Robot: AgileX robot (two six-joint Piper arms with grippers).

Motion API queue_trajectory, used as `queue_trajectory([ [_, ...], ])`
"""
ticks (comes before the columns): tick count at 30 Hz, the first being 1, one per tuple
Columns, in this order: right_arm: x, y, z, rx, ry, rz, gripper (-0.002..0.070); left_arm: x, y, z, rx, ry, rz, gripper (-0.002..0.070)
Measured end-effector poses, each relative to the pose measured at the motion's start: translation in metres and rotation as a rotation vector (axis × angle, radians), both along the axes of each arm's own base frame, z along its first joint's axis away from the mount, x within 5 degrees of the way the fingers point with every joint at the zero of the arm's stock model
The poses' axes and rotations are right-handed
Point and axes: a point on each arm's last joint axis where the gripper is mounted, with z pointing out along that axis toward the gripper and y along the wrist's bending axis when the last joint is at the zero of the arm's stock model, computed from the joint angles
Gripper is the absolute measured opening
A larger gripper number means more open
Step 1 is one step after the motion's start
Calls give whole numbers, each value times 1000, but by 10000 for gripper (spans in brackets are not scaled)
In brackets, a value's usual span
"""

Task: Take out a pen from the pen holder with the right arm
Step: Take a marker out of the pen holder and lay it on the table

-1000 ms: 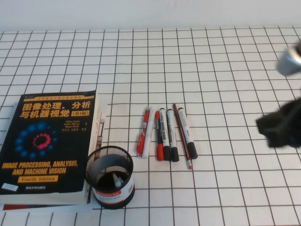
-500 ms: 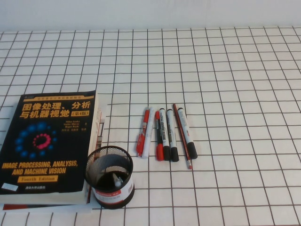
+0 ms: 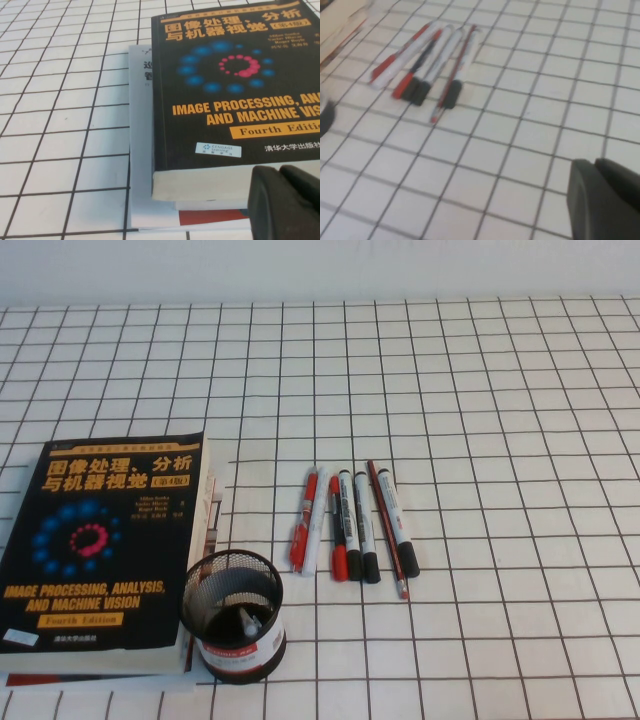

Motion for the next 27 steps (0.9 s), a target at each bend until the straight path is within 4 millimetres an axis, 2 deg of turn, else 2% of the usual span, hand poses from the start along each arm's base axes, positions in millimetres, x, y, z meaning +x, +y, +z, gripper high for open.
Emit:
queue_trajectory([
  [7,-3,-24,-38,83,-113,-293,-15,0,0,0,0,0,0,-4],
  [11,-12,-31,-55,109,-191,-379,-15,0,0,0,0,0,0,-4],
  [18,-21,-34,-60,133,-311,-419,-15,0,0,0,0,0,0,-4],
  [27,-22,-35,-66,60,-265,-410,-15,0,0,0,0,0,0,-4],
])
